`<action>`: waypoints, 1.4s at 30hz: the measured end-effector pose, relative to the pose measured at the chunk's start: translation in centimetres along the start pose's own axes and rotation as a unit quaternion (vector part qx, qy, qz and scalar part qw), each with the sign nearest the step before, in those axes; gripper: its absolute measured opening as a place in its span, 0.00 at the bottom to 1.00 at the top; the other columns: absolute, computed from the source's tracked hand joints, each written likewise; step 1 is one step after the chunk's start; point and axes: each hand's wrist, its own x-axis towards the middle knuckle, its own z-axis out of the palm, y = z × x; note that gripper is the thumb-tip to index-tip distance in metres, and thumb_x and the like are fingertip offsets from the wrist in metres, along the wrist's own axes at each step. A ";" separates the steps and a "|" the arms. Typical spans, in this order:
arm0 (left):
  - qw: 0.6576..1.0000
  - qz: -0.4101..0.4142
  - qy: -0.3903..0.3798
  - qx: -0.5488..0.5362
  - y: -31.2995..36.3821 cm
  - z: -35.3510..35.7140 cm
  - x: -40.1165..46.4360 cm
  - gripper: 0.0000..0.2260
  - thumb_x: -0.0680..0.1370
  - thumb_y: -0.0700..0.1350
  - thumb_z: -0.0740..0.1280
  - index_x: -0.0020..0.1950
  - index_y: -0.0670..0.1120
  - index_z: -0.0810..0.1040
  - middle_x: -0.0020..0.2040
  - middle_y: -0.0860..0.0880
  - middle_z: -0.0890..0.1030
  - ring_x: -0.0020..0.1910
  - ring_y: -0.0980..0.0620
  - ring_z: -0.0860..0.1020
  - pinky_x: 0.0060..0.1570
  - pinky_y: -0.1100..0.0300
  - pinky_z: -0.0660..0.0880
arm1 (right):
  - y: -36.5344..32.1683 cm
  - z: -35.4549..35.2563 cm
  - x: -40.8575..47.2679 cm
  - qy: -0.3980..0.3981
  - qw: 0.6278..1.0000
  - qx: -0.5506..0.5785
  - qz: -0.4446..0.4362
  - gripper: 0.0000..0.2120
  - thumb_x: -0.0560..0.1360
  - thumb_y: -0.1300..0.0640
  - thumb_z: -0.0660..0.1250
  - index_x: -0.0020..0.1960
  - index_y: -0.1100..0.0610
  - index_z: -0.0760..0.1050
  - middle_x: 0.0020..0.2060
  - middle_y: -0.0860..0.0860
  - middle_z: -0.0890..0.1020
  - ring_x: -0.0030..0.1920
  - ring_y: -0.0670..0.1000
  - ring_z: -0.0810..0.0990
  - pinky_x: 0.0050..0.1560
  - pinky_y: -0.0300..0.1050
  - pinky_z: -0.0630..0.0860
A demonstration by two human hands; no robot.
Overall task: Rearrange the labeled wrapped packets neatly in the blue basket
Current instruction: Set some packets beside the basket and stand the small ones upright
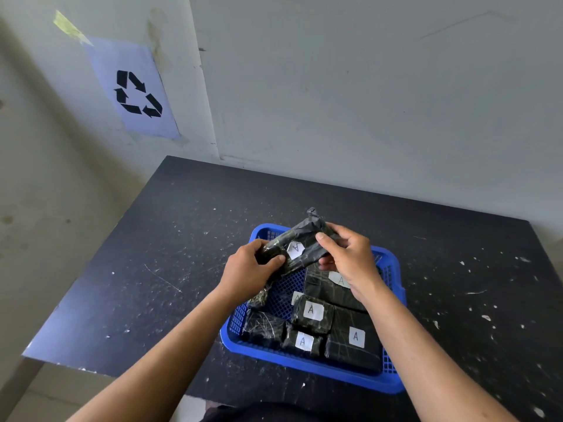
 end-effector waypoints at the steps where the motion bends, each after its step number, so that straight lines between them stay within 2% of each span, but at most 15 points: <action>1: 1.000 0.000 0.008 -0.004 -0.3 -0.5 -0.1 0.06 0.75 0.54 0.73 0.48 0.55 0.81 0.37 0.56 0.83 0.32 0.58 0.80 0.34 0.60 0.78 | -0.2 0.5 0.0 -0.017 1.000 -0.004 0.002 0.17 0.78 0.60 0.71 0.66 0.54 0.79 0.40 0.54 0.87 0.32 0.50 0.84 0.32 0.45 0.83; 4: 0.995 -0.029 0.096 -0.028 -2.0 -2.2 -0.3 0.10 0.78 0.54 0.69 0.41 0.50 0.78 0.31 0.53 0.81 0.29 0.52 0.79 0.30 0.55 0.77 | 0.0 1.9 -0.3 -0.043 0.997 -0.063 0.018 0.27 0.77 0.55 0.72 0.73 0.49 0.69 0.55 0.50 0.84 0.43 0.51 0.87 0.40 0.50 0.85; 7: 0.973 -0.114 0.191 -0.053 -5.0 -3.8 -0.7 0.12 0.81 0.53 0.62 0.45 0.46 0.74 0.40 0.45 0.81 0.40 0.41 0.80 0.40 0.45 0.78 | 1.4 3.3 -1.5 -0.110 0.954 -0.278 -0.010 0.22 0.72 0.49 0.76 0.63 0.47 0.76 0.52 0.45 0.81 0.43 0.48 0.83 0.47 0.52 0.83; 10: 0.970 -0.185 0.158 0.007 -8.9 -4.3 -1.1 0.12 0.82 0.51 0.59 0.49 0.43 0.73 0.47 0.41 0.80 0.45 0.40 0.77 0.44 0.47 0.73 | 3.6 5.2 -3.7 -0.242 0.847 -0.471 -0.035 0.14 0.69 0.44 0.78 0.51 0.46 0.80 0.44 0.42 0.83 0.40 0.45 0.80 0.41 0.45 0.77; 14: 0.968 -0.232 0.070 0.066 -11.6 -4.5 -1.9 0.13 0.81 0.48 0.62 0.62 0.43 0.74 0.59 0.38 0.79 0.53 0.39 0.77 0.53 0.48 0.73 | 6.6 7.4 -5.8 -0.279 0.706 -0.634 -0.147 0.18 0.68 0.44 0.77 0.53 0.51 0.80 0.48 0.50 0.81 0.50 0.54 0.76 0.45 0.50 0.74; 17: 0.956 -0.212 0.072 0.187 -11.9 -4.3 -2.8 0.28 0.80 0.53 0.64 0.77 0.50 0.59 0.71 0.39 0.66 0.66 0.37 0.70 0.63 0.43 0.70 | 7.8 7.8 -6.4 -0.262 0.675 -0.662 -0.192 0.20 0.69 0.46 0.77 0.56 0.53 0.78 0.51 0.52 0.80 0.53 0.57 0.75 0.49 0.53 0.75; 20: 0.964 -0.088 0.132 0.212 -10.3 -3.3 -3.5 0.21 0.79 0.53 0.64 0.71 0.54 0.66 0.64 0.44 0.72 0.60 0.42 0.73 0.54 0.45 0.76 | 8.3 7.7 -6.2 -0.250 0.669 -0.671 -0.201 0.23 0.69 0.46 0.77 0.59 0.53 0.76 0.50 0.52 0.81 0.54 0.57 0.76 0.54 0.54 0.74; 23: 0.971 0.037 0.141 0.191 -8.2 -2.0 -4.1 0.10 0.80 0.48 0.63 0.61 0.54 0.74 0.52 0.51 0.78 0.45 0.50 0.78 0.41 0.52 0.77 | 8.6 7.7 -6.0 -0.241 0.668 -0.676 -0.200 0.25 0.69 0.47 0.78 0.61 0.52 0.74 0.48 0.52 0.82 0.53 0.58 0.76 0.53 0.54 0.72; 26: 0.966 0.081 0.153 0.192 -6.9 -1.4 -4.5 0.09 0.79 0.45 0.63 0.58 0.54 0.76 0.45 0.55 0.78 0.36 0.55 0.75 0.32 0.57 0.73 | 8.2 7.5 -5.7 -0.241 0.685 -0.665 -0.176 0.25 0.68 0.48 0.78 0.59 0.50 0.72 0.45 0.52 0.83 0.48 0.59 0.79 0.46 0.53 0.73; 29: 0.959 0.102 0.156 0.211 -6.2 -1.5 -4.7 0.11 0.78 0.44 0.65 0.60 0.54 0.75 0.43 0.57 0.75 0.37 0.55 0.73 0.31 0.60 0.69 | 6.4 6.5 -4.8 -0.268 0.767 -0.580 -0.065 0.22 0.65 0.45 0.79 0.54 0.44 0.73 0.46 0.47 0.82 0.46 0.53 0.81 0.44 0.49 0.76; 32: 0.961 0.121 0.143 0.205 -4.9 -1.5 -4.6 0.18 0.74 0.39 0.65 0.61 0.54 0.77 0.49 0.55 0.78 0.47 0.53 0.74 0.39 0.59 0.70 | 3.7 4.7 -3.6 -0.288 0.886 -0.358 0.064 0.17 0.65 0.49 0.80 0.50 0.46 0.77 0.45 0.46 0.86 0.44 0.48 0.83 0.48 0.50 0.80; 34: 0.971 0.134 0.096 0.171 -3.4 -1.3 -4.4 0.21 0.72 0.40 0.64 0.63 0.57 0.78 0.53 0.59 0.77 0.50 0.59 0.72 0.44 0.62 0.69 | 2.1 3.4 -3.2 -0.272 0.931 -0.209 0.122 0.13 0.69 0.53 0.76 0.52 0.50 0.79 0.41 0.51 0.86 0.35 0.48 0.82 0.34 0.46 0.78; 37: 0.983 0.155 0.024 0.090 -1.2 -1.3 -4.2 0.22 0.72 0.50 0.64 0.67 0.60 0.76 0.52 0.62 0.77 0.47 0.69 0.73 0.41 0.72 0.66 | 0.9 2.3 -3.2 -0.240 0.953 -0.059 0.175 0.07 0.75 0.58 0.68 0.53 0.54 0.79 0.37 0.54 0.82 0.32 0.50 0.79 0.24 0.42 0.71; 40: 0.980 0.169 -0.001 0.102 0.1 -1.1 -3.7 0.23 0.75 0.53 0.70 0.70 0.60 0.72 0.54 0.61 0.76 0.45 0.66 0.75 0.40 0.73 0.66 | 0.7 1.9 -3.7 -0.239 0.952 0.040 0.189 0.12 0.80 0.61 0.60 0.59 0.61 0.78 0.42 0.61 0.82 0.39 0.60 0.79 0.26 0.44 0.76; 42: 0.978 0.169 0.003 0.126 0.7 -1.1 -3.4 0.24 0.76 0.51 0.72 0.71 0.60 0.71 0.54 0.62 0.74 0.44 0.66 0.74 0.40 0.73 0.65 | 0.5 1.8 -4.0 -0.247 0.948 0.076 0.188 0.16 0.81 0.55 0.61 0.63 0.63 0.77 0.48 0.65 0.82 0.45 0.64 0.78 0.29 0.45 0.78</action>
